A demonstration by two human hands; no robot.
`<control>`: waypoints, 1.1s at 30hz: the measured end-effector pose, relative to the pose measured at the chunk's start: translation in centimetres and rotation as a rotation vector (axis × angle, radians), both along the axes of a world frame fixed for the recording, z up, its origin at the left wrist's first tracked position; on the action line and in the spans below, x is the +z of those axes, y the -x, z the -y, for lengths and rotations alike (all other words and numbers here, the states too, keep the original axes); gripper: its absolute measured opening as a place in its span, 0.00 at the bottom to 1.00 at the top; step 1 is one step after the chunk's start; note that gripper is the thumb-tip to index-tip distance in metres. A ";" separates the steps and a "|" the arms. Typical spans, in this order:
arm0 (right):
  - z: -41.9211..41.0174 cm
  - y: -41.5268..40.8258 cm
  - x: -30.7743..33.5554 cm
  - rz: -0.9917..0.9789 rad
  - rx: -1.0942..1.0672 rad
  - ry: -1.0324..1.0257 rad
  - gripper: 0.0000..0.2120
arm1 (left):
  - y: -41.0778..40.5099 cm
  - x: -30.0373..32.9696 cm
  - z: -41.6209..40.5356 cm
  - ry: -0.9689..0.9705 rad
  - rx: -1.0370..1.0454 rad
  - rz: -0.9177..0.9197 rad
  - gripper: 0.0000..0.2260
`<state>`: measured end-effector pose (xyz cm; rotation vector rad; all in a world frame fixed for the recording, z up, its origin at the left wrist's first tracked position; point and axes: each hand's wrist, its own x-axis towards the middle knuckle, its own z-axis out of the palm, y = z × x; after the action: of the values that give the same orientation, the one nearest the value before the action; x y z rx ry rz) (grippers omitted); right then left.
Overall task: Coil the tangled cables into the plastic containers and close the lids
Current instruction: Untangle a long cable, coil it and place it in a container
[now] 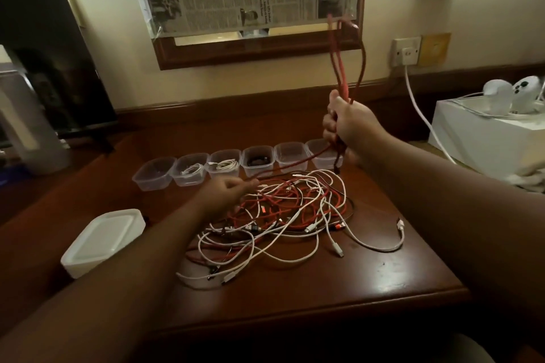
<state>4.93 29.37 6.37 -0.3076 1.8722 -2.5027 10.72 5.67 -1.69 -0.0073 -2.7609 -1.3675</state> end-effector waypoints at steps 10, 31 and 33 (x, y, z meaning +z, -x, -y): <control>4.5 -2.2 -4.9 -0.207 0.240 -0.466 0.04 | 0.8 8.2 -2.8 -1.205 0.225 0.008 0.13; 4.3 -3.3 -0.9 -0.006 0.221 -0.099 0.17 | 0.1 0.4 -4.6 -0.105 -0.161 -0.265 0.07; 3.8 -3.2 -0.4 -0.031 0.200 -0.037 0.18 | 0.5 -0.7 -4.0 0.116 -0.191 -0.177 0.07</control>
<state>8.09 25.61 5.98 -0.5093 1.7964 -2.3433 10.24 9.68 -2.41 -0.3874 -2.7415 -1.1762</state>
